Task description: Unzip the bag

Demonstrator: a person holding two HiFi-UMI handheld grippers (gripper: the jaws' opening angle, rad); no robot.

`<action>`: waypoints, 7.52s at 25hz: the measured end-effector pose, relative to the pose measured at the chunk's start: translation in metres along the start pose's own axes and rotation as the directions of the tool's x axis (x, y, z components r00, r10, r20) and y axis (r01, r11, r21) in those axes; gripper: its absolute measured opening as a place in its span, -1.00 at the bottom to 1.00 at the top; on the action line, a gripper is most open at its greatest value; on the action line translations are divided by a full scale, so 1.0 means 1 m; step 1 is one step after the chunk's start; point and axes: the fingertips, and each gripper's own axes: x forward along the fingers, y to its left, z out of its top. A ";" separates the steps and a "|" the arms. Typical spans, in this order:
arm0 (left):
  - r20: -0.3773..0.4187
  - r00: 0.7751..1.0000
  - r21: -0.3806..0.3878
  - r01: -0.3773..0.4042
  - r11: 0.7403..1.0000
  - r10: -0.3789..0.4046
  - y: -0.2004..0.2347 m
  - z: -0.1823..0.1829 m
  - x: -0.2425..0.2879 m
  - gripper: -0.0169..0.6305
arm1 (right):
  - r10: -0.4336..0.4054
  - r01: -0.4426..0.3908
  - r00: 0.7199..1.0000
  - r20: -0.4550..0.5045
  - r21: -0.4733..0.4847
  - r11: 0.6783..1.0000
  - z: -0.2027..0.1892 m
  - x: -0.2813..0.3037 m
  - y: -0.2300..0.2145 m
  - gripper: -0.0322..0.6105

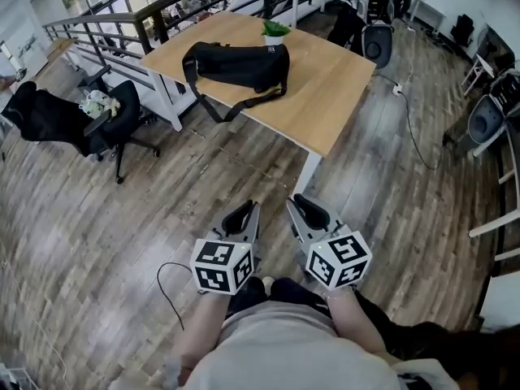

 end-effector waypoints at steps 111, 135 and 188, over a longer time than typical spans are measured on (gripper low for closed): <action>-0.309 0.867 -0.048 0.397 0.916 -0.392 0.239 0.172 0.546 -0.65 | -0.392 0.394 0.918 -0.055 0.232 0.889 0.157 0.464 -0.356 -0.33; -0.277 0.867 -0.037 0.422 0.906 -0.415 0.239 0.162 0.574 -0.65 | -0.395 0.415 0.910 -0.125 0.302 0.858 0.128 0.473 -0.368 -0.50; -0.271 0.857 -0.087 0.432 0.898 -0.439 0.245 0.166 0.569 -0.86 | -0.363 0.374 0.927 -0.097 0.328 0.867 0.124 0.472 -0.371 -0.62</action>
